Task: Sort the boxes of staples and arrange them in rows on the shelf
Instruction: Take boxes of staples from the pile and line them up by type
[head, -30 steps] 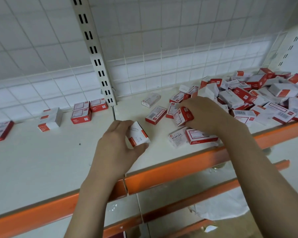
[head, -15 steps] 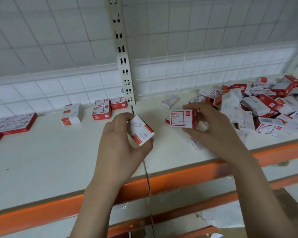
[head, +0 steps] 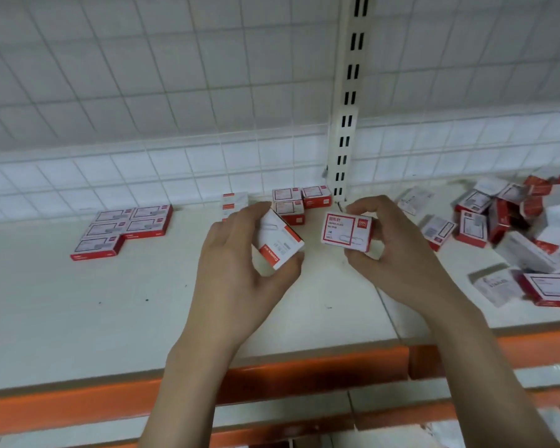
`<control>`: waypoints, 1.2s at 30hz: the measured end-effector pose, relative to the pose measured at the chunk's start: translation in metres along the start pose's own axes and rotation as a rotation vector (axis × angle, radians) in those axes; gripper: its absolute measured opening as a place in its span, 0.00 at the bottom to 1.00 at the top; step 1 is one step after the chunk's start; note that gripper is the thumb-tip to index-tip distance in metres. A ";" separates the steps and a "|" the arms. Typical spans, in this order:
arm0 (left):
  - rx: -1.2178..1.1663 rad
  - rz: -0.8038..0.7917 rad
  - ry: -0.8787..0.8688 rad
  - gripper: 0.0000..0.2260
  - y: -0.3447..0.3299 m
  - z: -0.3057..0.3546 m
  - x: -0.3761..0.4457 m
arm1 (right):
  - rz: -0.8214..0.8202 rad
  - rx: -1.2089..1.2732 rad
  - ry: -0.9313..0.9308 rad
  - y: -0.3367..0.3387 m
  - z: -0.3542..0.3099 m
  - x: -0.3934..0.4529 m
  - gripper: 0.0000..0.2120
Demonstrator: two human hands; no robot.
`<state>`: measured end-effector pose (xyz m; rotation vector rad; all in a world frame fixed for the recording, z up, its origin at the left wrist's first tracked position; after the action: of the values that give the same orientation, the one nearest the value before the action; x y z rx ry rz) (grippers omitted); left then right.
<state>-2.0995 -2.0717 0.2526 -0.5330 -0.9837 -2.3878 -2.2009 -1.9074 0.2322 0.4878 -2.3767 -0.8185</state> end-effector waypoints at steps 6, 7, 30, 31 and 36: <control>-0.086 0.002 0.100 0.28 0.041 -0.038 0.004 | -0.024 0.043 -0.025 -0.041 -0.027 0.017 0.23; -0.095 0.003 0.103 0.29 0.046 -0.044 0.004 | -0.024 0.040 -0.030 -0.046 -0.031 0.019 0.22; -0.298 -0.110 0.130 0.31 0.084 -0.129 0.020 | -0.018 -0.246 -0.060 -0.117 -0.080 0.032 0.22; -0.320 -0.107 0.158 0.31 0.084 -0.130 0.020 | -0.023 -0.249 -0.060 -0.118 -0.080 0.033 0.22; -0.317 -0.147 0.150 0.26 0.080 -0.126 0.024 | -0.033 -0.242 -0.076 -0.116 -0.073 0.038 0.23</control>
<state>-2.0929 -2.2202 0.2240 -0.3961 -0.6005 -2.6909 -2.1675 -2.0453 0.2200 0.4031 -2.3019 -1.1403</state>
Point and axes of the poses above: each hand's wrist, its own x-axis towards the middle knuckle, its own y-axis out of the back of the hand, z = x × y, the point moved 6 cm from there along x, towards the middle knuckle, and after that the axes turned 7 degrees about -x, right-handed, at the moved point
